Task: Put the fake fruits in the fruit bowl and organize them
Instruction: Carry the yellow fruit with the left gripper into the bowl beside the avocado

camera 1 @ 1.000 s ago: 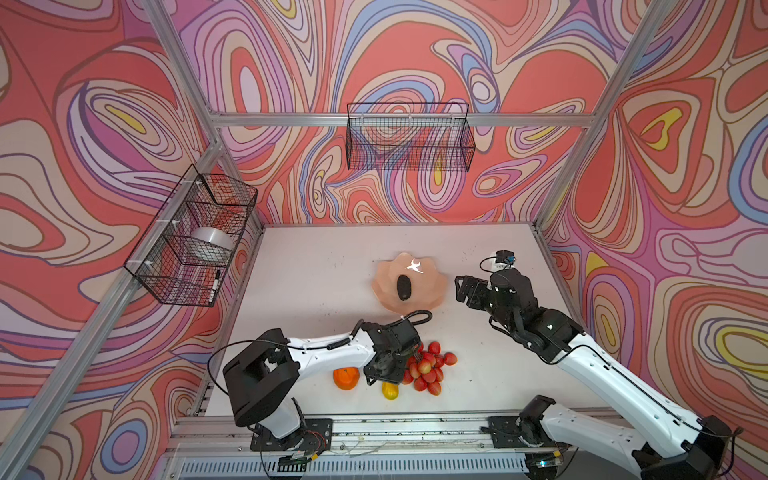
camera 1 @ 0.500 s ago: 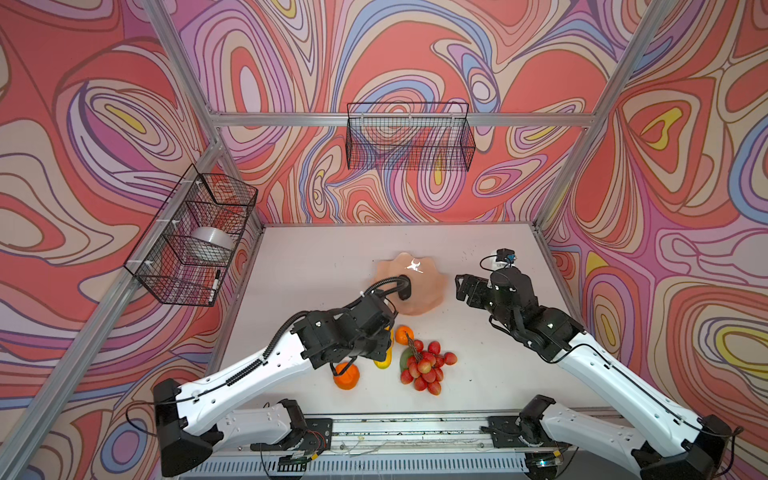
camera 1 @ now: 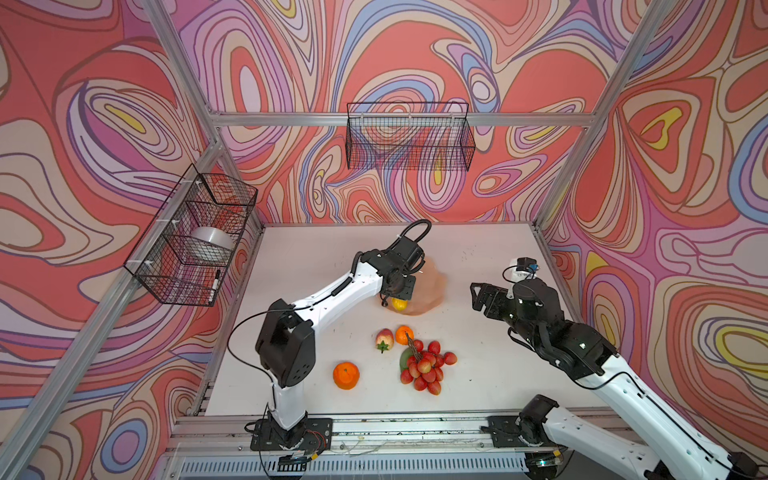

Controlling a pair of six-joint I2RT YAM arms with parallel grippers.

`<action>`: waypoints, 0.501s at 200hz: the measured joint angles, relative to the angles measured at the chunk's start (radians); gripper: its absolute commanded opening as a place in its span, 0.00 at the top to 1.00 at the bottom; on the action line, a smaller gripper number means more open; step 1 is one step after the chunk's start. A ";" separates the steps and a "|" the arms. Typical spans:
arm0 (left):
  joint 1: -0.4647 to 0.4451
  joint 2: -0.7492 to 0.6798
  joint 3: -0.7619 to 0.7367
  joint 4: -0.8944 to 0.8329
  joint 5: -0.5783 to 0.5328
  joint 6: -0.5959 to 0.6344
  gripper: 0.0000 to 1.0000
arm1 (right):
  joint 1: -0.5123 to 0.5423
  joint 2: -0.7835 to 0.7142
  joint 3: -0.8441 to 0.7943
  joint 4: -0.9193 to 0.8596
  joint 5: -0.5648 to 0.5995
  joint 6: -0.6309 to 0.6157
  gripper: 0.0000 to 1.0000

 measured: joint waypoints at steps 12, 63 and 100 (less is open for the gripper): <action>0.015 0.051 0.028 0.002 -0.006 0.003 0.72 | 0.000 -0.023 0.000 -0.022 0.011 0.003 0.02; 0.103 0.095 0.030 0.016 0.016 -0.025 0.71 | -0.004 -0.042 0.000 -0.078 0.039 0.003 0.02; 0.114 0.160 0.098 0.018 0.024 -0.045 0.71 | -0.004 -0.031 0.000 -0.081 0.038 0.004 0.02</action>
